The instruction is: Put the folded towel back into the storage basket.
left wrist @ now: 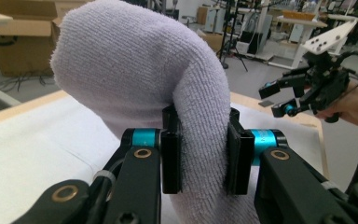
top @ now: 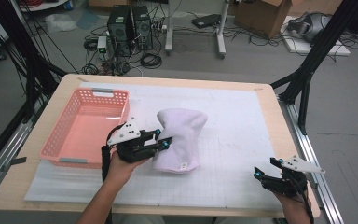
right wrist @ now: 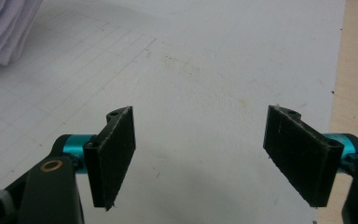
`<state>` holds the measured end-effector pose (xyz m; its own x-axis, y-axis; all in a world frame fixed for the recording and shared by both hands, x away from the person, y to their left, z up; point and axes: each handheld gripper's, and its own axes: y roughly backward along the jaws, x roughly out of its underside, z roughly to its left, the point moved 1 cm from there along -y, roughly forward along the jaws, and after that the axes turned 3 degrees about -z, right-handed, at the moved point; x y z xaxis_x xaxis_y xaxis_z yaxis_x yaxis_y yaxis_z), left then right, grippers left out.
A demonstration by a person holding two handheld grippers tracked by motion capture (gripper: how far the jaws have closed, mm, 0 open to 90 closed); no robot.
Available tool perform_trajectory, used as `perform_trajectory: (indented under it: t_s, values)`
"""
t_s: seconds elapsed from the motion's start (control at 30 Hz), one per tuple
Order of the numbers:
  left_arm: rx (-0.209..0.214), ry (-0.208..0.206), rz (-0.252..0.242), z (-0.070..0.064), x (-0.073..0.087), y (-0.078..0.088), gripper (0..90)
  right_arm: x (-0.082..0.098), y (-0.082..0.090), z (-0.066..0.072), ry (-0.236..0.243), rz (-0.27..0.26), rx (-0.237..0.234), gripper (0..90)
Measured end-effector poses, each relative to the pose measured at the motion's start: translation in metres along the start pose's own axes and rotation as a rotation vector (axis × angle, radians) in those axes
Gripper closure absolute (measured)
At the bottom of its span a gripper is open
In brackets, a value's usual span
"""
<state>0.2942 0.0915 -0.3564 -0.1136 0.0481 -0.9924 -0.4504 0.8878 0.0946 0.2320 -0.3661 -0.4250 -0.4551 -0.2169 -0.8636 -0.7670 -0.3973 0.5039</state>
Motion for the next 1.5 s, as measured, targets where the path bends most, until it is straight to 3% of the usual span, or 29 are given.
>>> perform_trajectory:
  t_s: [0.43,0.73,1.5]
  values:
    - [-0.018,-0.056,-0.047,0.015,-0.027,0.034,72.4,-0.003,-0.002,0.003,0.005,-0.006,-0.005,24.2]
    - [-0.064,-0.073,-0.098,0.024,-0.038,0.062,72.3,-0.005,-0.003,0.006,0.017,-0.012,-0.014,24.1]
    - [-0.145,-0.041,-0.212,0.060,-0.069,0.131,72.4,-0.007,-0.004,0.010,0.019,-0.011,-0.017,24.0]
